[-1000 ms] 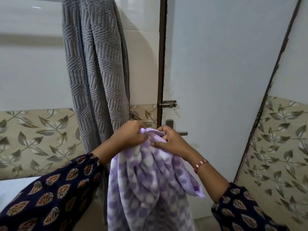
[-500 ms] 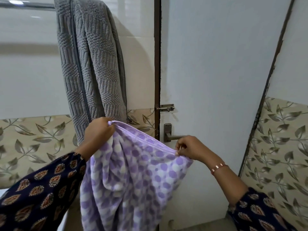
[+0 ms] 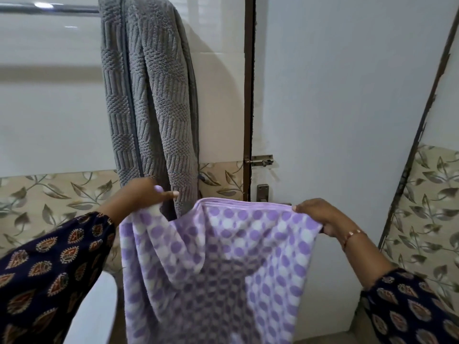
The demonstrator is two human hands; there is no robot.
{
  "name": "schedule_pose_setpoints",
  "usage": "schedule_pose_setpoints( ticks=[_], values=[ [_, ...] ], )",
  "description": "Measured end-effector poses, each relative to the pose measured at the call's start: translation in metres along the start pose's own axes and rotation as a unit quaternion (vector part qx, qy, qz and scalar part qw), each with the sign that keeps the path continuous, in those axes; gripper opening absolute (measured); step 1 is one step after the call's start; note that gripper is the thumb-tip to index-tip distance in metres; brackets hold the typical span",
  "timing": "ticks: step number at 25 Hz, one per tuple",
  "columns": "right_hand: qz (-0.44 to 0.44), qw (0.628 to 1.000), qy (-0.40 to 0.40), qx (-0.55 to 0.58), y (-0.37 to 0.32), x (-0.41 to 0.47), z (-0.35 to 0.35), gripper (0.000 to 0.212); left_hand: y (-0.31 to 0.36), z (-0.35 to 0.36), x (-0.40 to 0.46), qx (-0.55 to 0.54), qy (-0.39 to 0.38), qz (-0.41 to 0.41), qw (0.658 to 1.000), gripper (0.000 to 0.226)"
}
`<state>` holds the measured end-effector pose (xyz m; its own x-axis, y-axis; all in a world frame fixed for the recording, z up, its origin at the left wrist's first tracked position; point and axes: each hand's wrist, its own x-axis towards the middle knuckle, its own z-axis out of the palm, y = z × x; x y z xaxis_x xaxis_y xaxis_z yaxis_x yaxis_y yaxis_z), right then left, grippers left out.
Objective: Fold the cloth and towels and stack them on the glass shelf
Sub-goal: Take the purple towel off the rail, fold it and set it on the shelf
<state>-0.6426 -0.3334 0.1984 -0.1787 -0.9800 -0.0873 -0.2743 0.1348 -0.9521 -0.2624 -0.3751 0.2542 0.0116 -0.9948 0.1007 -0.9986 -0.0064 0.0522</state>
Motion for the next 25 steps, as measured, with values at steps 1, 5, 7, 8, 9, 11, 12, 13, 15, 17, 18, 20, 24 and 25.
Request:
schedule_pose_setpoints(
  ticks=[1,5,7,8,9,11,12,13,15,17,18,20,24,25],
  values=[
    [0.05,0.997,0.0,0.055,0.001,0.0,-0.008,0.019,-0.009,0.001,0.0,-0.018,0.003,-0.06,0.998,0.069],
    [0.131,0.99,-0.015,0.056,0.005,0.002,-0.019,0.017,-0.032,0.021,-0.007,-0.471,-0.214,-0.158,0.841,0.072],
    [0.138,0.988,-0.033,0.064,-0.003,-0.002,-0.013,0.015,-0.026,0.031,-0.008,-0.584,-0.282,-0.12,0.751,0.067],
    [0.136,0.987,-0.04,0.072,-0.01,-0.004,-0.01,0.01,-0.017,0.032,-0.01,-0.608,-0.297,-0.099,0.73,0.064],
    [0.13,0.987,-0.045,0.082,-0.017,-0.007,-0.005,0.007,-0.006,0.032,-0.01,-0.622,-0.301,-0.086,0.717,0.059],
    [0.107,0.988,-0.057,0.094,-0.032,-0.017,0.005,0.011,0.021,0.024,-0.016,-0.651,-0.285,-0.078,0.699,0.043],
    [0.095,0.988,-0.069,0.098,-0.039,-0.023,0.012,0.012,0.035,0.019,-0.019,-0.659,-0.279,-0.066,0.696,0.037],
    [0.085,0.987,-0.088,0.103,-0.047,-0.031,0.021,0.013,0.049,0.014,-0.024,-0.658,-0.273,-0.048,0.7,0.032],
    [0.072,0.981,-0.13,0.128,-0.059,-0.047,0.044,0.013,0.08,0.005,-0.04,-0.653,-0.238,-0.009,0.719,0.023],
    [0.056,0.976,-0.14,0.158,-0.07,-0.059,0.066,0.011,0.109,0.006,-0.054,-0.653,-0.186,0.017,0.734,0.018],
    [0.045,0.977,-0.132,0.164,-0.075,-0.063,0.074,0.01,0.121,0.005,-0.062,-0.65,-0.158,0.034,0.742,0.02],
    [0.019,0.982,-0.091,0.163,-0.084,-0.069,0.085,0.01,0.136,0.003,-0.072,-0.612,-0.08,0.081,0.783,0.026],
    [-0.042,0.983,0.013,0.179,-0.089,-0.075,0.089,0.014,0.137,-0.009,-0.084,-0.484,0.056,0.165,0.857,0.021],
    [-0.053,0.981,0.02,0.184,-0.09,-0.077,0.09,0.014,0.135,-0.011,-0.084,-0.456,0.086,0.168,0.87,0.019]
  ],
)
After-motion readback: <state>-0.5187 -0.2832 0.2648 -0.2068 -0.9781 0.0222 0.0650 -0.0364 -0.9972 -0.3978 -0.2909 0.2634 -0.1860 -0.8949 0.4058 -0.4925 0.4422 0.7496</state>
